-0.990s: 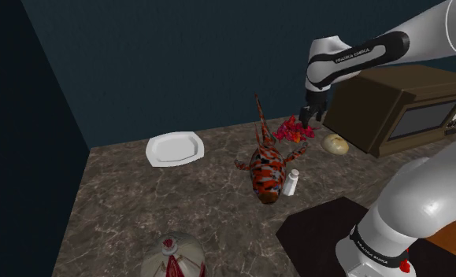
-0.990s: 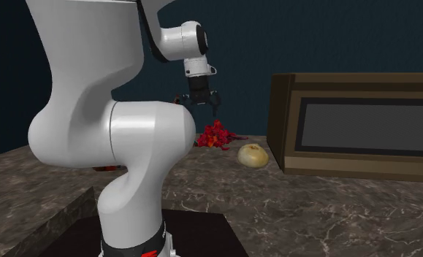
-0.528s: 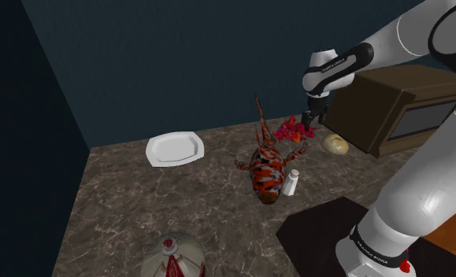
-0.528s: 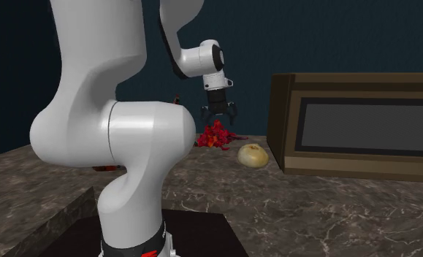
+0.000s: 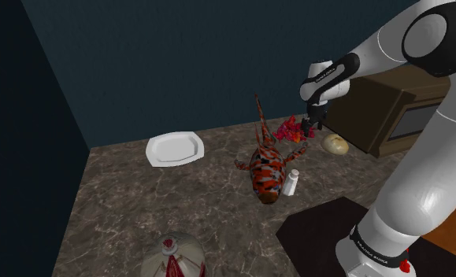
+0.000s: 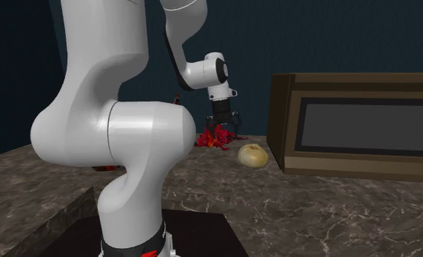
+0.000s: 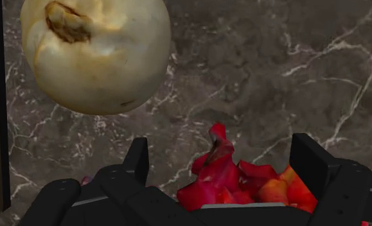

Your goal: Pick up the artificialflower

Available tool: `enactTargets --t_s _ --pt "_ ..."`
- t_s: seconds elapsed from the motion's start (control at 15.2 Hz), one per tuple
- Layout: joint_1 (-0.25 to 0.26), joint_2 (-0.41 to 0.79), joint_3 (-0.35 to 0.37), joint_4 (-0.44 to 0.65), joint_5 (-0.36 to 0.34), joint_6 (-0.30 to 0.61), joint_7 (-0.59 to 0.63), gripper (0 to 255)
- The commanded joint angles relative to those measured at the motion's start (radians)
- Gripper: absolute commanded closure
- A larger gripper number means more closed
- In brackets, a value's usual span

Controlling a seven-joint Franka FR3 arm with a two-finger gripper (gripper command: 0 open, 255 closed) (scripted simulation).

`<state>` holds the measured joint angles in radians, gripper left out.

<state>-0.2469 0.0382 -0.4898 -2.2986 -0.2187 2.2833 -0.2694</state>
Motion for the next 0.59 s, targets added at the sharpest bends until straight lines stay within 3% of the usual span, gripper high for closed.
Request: enactTargets --t_s 0.0,0.07,0.13,0.53 --pt "-0.001 0.017 0.0 -0.005 0.006 0.022 -0.003 0" --pt "-0.002 0.017 0.0 -0.005 0.006 0.022 -0.003 0" --pt "-0.001 0.015 0.0 -0.007 0.005 0.022 -0.002 255" --pt "-0.001 0.016 0.0 -0.007 0.006 0.023 -0.002 255"
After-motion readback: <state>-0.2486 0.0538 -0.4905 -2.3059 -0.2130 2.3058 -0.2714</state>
